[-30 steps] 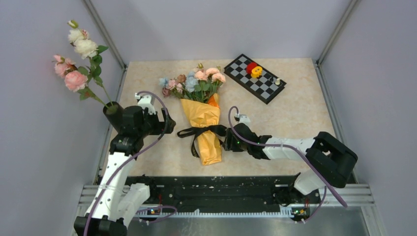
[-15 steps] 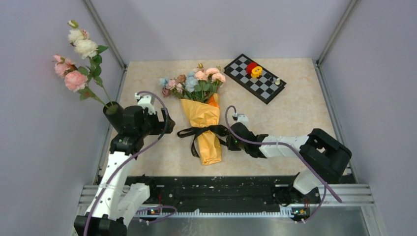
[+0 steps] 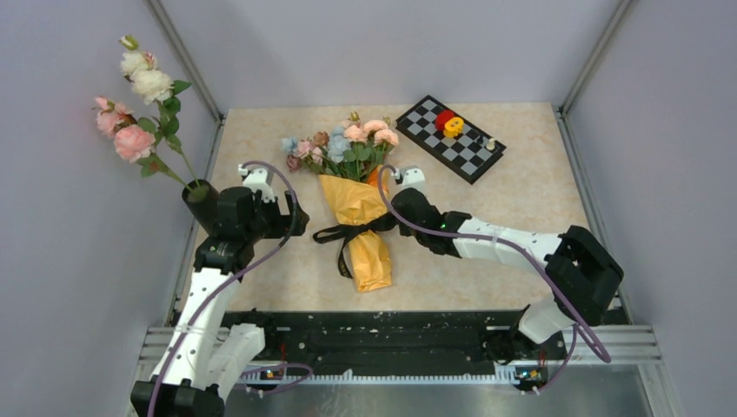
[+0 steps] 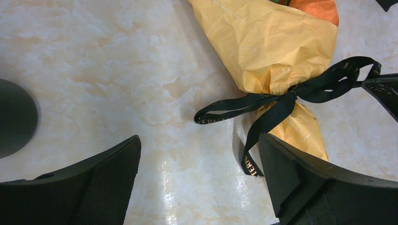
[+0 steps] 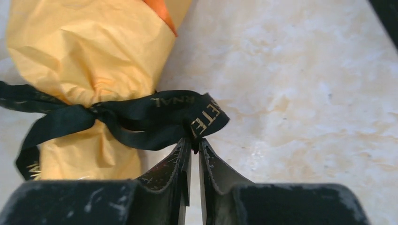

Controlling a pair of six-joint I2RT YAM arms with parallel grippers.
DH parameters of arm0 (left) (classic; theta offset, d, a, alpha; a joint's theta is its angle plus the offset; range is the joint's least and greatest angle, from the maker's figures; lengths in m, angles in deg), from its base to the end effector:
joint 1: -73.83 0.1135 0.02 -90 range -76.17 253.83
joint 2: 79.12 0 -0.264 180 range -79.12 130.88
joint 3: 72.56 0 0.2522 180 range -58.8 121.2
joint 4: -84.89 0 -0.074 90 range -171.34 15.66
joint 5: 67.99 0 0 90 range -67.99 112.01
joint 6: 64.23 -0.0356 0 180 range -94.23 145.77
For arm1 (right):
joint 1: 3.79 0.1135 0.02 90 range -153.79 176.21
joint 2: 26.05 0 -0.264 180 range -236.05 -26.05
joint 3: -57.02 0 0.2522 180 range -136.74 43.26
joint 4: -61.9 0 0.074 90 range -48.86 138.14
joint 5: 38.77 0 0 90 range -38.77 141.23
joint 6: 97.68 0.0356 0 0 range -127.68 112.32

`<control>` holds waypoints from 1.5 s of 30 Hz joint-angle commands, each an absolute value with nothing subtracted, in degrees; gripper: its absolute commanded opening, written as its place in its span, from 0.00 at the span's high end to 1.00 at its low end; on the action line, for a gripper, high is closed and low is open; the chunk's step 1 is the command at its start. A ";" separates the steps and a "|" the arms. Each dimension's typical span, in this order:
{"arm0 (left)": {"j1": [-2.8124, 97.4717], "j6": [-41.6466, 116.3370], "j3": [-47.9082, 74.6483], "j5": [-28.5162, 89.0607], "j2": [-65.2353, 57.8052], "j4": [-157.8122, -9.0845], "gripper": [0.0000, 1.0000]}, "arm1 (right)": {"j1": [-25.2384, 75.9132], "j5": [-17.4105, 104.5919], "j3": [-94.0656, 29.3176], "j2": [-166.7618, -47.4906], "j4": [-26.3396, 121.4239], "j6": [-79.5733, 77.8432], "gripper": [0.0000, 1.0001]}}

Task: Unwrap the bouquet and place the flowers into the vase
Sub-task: Untie the ribbon from the wrapping paper.

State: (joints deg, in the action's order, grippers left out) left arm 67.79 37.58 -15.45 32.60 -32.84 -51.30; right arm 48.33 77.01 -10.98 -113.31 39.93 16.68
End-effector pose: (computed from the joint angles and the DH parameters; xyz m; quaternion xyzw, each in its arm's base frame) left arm 0.1750 -0.0251 0.2924 0.0000 0.8761 -0.1538 0.4569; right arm 0.2119 0.2472 0.2241 -0.1236 0.8840 0.0895 0.4419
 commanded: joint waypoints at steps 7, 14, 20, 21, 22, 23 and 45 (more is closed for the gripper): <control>67.68 36.58 -15.92 31.83 -32.37 -52.86 0.01 | 48.95 90.36 -12.76 -107.63 35.49 9.45 0.63; 67.68 36.51 -16.23 32.97 -32.23 -52.98 0.01 | 47.75 90.31 -10.49 -101.41 36.36 7.27 0.42; 67.68 36.31 -16.04 31.44 -33.29 -52.85 0.01 | 39.17 74.02 -5.65 -96.18 39.37 9.59 0.34; 67.68 36.31 -16.03 31.34 -33.45 -52.87 0.01 | 38.06 72.24 -4.69 -95.75 39.69 10.10 0.34; 67.68 36.31 -16.10 31.33 -33.66 -52.93 0.01 | 37.37 70.95 -3.79 -95.31 39.96 10.64 0.34; 67.68 36.31 -16.16 31.40 -33.81 -52.95 0.01 | 36.86 69.98 -2.75 -95.11 40.28 11.03 0.33; 67.68 36.31 -16.16 31.19 -34.43 -52.77 0.01 | 36.35 68.66 4.33 -109.91 51.03 20.88 0.45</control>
